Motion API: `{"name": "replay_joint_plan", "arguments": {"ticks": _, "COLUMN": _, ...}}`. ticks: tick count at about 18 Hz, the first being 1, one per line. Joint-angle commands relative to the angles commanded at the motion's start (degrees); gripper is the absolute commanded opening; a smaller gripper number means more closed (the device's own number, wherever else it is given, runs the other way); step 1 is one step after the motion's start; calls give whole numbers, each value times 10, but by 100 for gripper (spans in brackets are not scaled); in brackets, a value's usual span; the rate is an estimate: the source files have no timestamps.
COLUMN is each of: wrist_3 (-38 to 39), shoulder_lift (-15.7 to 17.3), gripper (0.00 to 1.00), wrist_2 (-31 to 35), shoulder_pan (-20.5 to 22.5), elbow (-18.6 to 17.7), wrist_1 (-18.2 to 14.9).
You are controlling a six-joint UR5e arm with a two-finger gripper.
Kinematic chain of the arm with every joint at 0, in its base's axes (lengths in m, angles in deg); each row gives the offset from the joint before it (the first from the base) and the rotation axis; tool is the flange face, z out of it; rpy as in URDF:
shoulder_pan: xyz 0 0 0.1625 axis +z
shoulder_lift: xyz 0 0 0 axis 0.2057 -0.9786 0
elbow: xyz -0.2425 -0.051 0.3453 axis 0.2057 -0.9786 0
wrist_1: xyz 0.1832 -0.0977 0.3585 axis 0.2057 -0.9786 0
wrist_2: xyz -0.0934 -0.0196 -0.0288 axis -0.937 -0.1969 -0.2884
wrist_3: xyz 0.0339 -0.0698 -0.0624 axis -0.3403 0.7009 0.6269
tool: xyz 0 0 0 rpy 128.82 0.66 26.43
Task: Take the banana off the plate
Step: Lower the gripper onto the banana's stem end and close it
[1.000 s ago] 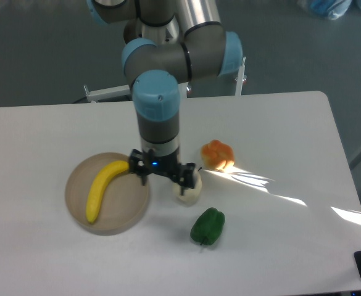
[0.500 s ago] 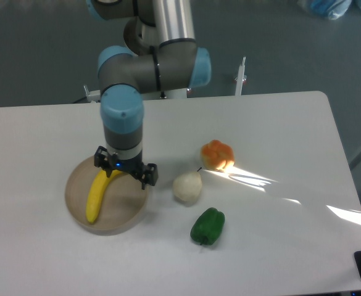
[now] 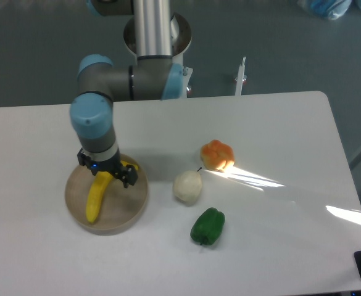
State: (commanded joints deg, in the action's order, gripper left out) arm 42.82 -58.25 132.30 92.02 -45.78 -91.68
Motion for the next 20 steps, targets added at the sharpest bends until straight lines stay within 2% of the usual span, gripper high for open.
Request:
{"name": "replay_joint_plan", "arguments": {"ticks": 6, "wrist_3": 14, "shoulder_lift": -3, "gripper": 100, "wrist_2": -1, "shoulder_pan": -18, "elbow": 0, "wrist_1": 0}}
{"name": "replay_joint_plan", "arguments": {"ticks": 10, "wrist_3": 18, "shoulder_lift": -19, "gripper": 100, "wrist_2": 0, "shoulder_pan": -27, "elbow": 4, "wrist_1": 9}}
{"name": "replay_joint_plan", "arguments": {"ticks": 16, "wrist_3": 17, "shoulder_lift": -28, "gripper": 100, "wrist_2": 1, "shoulder_pan": -27, "elbow": 8, "wrist_1": 14}}
{"name": "replay_joint_plan", "arguments": {"ticks": 17, "wrist_3": 17, "shoulder_lift": -28, "gripper": 93, "wrist_2": 2, "shoulder_pan": -27, "elbow": 8, "wrist_1": 14}}
{"name": "replay_joint_plan", "arguments": {"ticks": 20, "wrist_3": 14, "shoulder_lift": -30, "gripper": 58, "wrist_2": 2, "shoulder_pan": -27, "elbow": 7, "wrist_1": 15}}
